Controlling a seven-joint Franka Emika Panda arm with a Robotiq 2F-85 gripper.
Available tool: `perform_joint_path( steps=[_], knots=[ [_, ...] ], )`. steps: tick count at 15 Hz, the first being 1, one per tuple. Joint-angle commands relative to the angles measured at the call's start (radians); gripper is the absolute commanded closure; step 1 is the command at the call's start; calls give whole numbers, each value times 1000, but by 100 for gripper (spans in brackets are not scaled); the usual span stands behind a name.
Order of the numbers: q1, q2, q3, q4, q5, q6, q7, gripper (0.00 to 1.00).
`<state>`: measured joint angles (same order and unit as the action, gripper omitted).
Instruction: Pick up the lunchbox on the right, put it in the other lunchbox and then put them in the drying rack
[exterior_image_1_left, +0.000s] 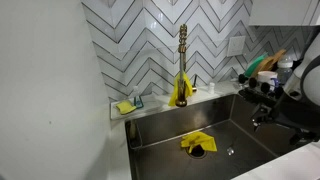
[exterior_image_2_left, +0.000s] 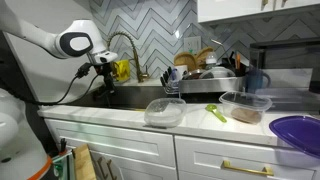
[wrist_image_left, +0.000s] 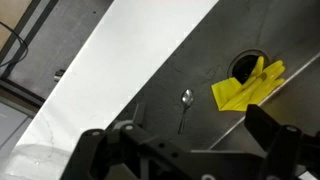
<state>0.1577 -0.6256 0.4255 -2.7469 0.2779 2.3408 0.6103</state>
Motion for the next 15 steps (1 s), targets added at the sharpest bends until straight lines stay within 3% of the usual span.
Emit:
perform_joint_path(
  steps=[1, 5, 6, 9, 13, 14, 15],
  knots=[
    [20, 4, -21, -1, -19, 0, 13, 0],
    [20, 7, -21, -2, -19, 0, 13, 0],
    [-18, 2, -10, -2, -63, -8, 32, 0],
    [-124, -40, -70, -1, -179, -60, 53, 0],
    [-279, -170, -194, 0, -325, -56, 40, 0],
    [-228, -77, -166, 17, -287, -36, 39, 0],
    [-262, -103, -188, 21, -303, -36, 31, 0]
  ],
)
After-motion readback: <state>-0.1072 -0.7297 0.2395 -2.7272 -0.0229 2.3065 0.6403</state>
